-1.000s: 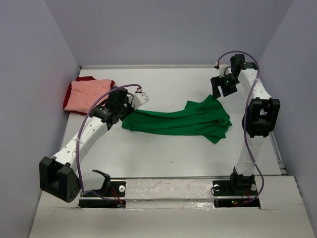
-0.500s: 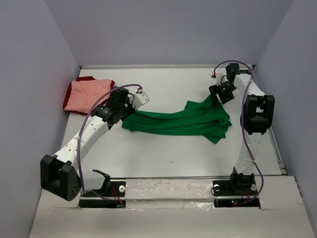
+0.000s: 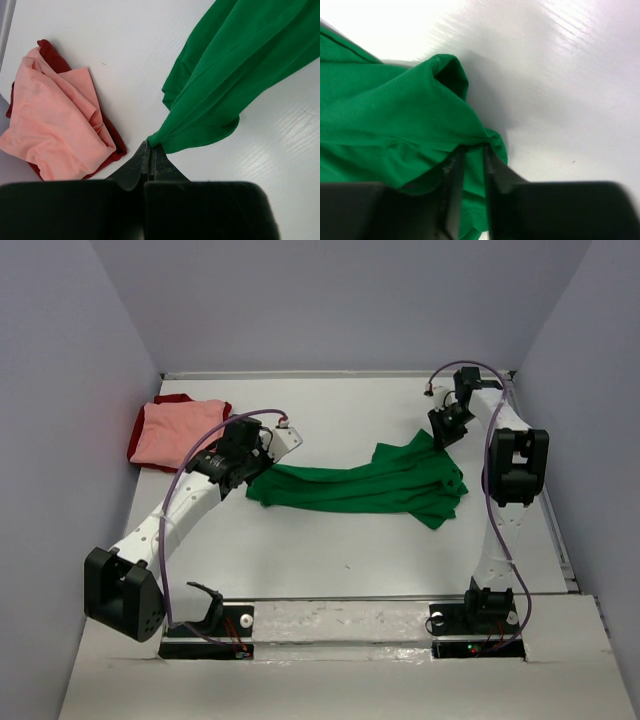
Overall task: Fold and stack the t-shirts
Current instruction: Flatten the tshirt out
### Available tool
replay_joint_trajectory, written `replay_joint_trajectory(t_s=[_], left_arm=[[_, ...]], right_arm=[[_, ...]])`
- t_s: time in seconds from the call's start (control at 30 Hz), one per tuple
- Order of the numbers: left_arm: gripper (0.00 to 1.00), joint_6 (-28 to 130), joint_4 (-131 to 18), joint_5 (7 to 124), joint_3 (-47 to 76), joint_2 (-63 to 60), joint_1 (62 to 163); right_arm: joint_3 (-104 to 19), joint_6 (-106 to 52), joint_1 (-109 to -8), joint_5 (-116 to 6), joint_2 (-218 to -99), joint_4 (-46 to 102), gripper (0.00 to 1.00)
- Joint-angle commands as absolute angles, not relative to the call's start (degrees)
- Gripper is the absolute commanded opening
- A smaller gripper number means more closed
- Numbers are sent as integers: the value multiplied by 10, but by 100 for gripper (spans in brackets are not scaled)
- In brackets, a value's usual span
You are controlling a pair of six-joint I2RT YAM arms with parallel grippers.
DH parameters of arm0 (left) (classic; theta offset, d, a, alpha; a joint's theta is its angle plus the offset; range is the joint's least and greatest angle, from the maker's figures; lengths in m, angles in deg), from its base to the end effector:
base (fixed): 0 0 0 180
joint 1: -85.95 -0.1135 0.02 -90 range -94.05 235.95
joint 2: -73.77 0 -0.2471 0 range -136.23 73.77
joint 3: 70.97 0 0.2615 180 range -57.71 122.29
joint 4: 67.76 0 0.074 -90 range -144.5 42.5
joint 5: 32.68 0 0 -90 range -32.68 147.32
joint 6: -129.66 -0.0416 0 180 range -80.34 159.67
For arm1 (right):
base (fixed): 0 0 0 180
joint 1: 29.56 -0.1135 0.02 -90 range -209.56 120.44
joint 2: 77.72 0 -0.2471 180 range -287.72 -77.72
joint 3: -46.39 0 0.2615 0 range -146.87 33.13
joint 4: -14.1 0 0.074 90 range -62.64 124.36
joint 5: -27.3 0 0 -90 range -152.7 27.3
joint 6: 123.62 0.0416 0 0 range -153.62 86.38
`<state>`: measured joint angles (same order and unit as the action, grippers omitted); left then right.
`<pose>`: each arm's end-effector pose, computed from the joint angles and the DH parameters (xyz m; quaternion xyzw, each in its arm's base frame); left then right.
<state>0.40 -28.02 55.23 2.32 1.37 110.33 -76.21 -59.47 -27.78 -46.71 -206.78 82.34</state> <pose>0.2709 -0.1211 0.2806 0.4688 0.7705 0.0722 0.4259 0.4658 -0.0030 0.1660 -0.2228 0.9560 0.1024 0.1609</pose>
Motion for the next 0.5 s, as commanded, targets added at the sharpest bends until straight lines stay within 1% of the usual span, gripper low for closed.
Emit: replay_joint_trajectory(t_s=[0.0,0.03,0.1,0.13,0.33,0.37,0.4,0.43,0.47], left_arm=[[0,13,-273,557,42,12,1106],[0,13,-272,559,43,12,1107],[0,16,-271,560,45,9,1106],[0,15,-269,562,46,9,1107],[0,16,-266,564,43,15,1107],[0,17,-266,564,43,17,1108],[0,16,-265,565,43,19,1108],[0,16,-266,567,43,20,1108],[0,16,-266,566,42,20,1107]], right_arm=[[-781,-603,-282,-462,-2059,813,19],[-780,-604,-282,-460,-2055,813,15],[-776,-608,-282,-460,-2048,812,2],[-775,-609,-282,-460,-2046,812,0],[-772,-609,-282,-463,-2031,813,0],[-773,-610,-282,-467,-2027,813,5],[-772,-610,-282,-469,-2027,813,16],[-772,-614,-282,-474,-2025,812,38],[-772,-614,-282,-477,-2024,811,44]])
